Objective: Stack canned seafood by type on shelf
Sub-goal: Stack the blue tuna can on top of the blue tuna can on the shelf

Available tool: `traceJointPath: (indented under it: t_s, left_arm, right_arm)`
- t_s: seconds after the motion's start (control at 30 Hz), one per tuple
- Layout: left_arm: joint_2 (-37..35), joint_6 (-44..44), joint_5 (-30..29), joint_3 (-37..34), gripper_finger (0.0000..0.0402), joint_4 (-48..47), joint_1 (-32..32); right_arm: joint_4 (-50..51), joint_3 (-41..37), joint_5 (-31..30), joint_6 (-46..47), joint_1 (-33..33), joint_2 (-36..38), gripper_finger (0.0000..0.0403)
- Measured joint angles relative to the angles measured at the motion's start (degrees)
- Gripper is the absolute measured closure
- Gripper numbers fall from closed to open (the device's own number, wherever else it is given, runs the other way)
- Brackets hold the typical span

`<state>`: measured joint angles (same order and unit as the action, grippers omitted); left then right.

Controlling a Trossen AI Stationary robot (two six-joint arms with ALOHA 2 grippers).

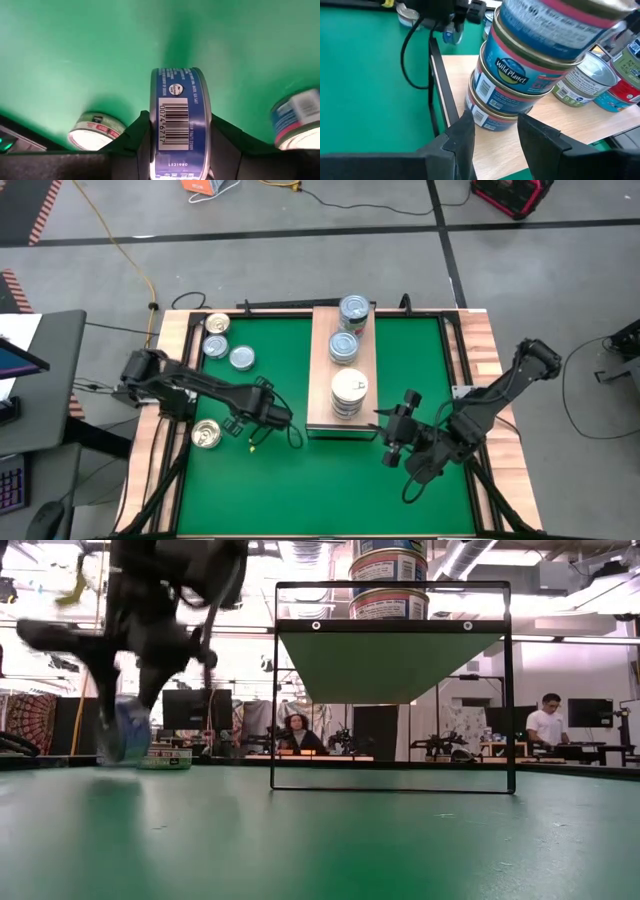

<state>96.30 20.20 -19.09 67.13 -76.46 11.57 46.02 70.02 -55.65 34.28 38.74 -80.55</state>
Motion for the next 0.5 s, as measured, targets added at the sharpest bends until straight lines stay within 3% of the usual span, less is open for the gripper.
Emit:
traceJointPath:
  t_s: [0.33, 0.5]
  left_arm:
    - [-21.11, -10.88, 11.22, 2.52, 0.0266, 7.58, -8.20]
    - [-27.62, -12.88, 25.74, 2.52, 0.0266, 12.58, -14.59]
  right_arm:
    - [0.83, -3.35, -6.20, 2.30, 2.68, 3.03, 0.0223]
    - [2.42, -6.75, -6.54, 6.93, 1.21, 6.15, 0.0223]
